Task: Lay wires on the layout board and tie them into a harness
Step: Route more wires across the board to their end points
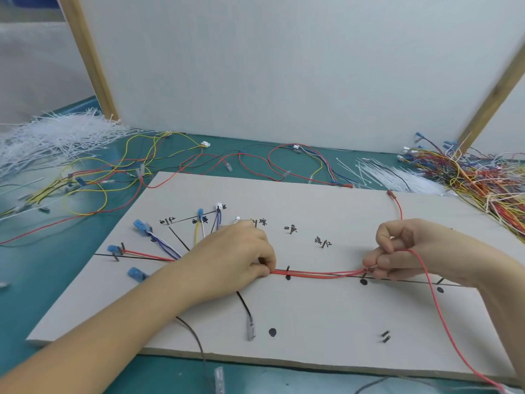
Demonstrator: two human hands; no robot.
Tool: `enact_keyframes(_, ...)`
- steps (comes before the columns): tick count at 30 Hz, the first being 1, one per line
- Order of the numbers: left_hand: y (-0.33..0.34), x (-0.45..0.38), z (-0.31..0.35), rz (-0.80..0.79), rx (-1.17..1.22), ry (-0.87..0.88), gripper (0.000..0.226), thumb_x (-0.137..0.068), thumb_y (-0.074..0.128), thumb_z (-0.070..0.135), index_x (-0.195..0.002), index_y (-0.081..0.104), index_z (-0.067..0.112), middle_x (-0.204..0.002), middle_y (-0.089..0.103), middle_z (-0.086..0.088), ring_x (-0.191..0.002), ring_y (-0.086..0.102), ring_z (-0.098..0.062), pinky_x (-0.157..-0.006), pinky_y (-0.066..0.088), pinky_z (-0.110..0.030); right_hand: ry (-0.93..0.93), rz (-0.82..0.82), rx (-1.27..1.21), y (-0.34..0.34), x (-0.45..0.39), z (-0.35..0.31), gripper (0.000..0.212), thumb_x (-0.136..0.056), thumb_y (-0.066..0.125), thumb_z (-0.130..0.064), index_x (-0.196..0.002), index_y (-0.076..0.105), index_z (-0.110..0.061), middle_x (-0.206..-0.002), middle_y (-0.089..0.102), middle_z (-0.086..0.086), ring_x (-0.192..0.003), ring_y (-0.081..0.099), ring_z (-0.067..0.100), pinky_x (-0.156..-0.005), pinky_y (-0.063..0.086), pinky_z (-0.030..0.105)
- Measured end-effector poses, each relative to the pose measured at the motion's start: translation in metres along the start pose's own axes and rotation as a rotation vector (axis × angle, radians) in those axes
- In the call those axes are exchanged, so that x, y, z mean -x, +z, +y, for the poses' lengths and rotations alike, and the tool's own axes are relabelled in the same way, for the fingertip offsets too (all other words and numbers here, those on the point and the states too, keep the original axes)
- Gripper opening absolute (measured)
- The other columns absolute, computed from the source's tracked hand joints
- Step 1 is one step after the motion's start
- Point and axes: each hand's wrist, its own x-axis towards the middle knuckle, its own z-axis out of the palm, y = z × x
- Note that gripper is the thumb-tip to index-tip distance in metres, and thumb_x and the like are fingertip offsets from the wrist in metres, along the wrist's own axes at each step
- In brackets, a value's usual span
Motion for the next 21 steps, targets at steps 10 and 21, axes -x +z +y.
enact_keyframes(10, -0.002, -0.001, 0.049, 0.083, -0.599, 0.162, 0.033, -0.029, 0.073, 0.004, -0.043, 0.049, 0.021, -0.046, 0.046, 0.009, -0.05, 0.049, -0.012, -0.043, 0.031, -0.019, -0.031, -0.026, 0.017, -0.011, -0.001, 0.006, 0.027, -0.076, 0.063, 0.015, -0.066, 0.048, -0.006, -0.089, 0.07, 0.024, -0.076, 0.069, 0.024, -0.063, 0.057, 0.025)
enact_keyframes(21, 0.028, -0.039, 0.067, -0.046, -0.286, 0.1, 0.016, -0.09, 0.049, 0.004, -0.099, 0.057, 0.014, -0.095, 0.055, -0.002, -0.092, 0.052, -0.024, -0.066, 0.04, -0.033, -0.068, 0.027, 0.34, -0.009, -0.003, 0.007, 0.032, -0.075, 0.071, 0.006, -0.059, 0.056, -0.017, -0.081, 0.073, 0.011, -0.073, 0.068, 0.018, -0.07, 0.055, 0.026)
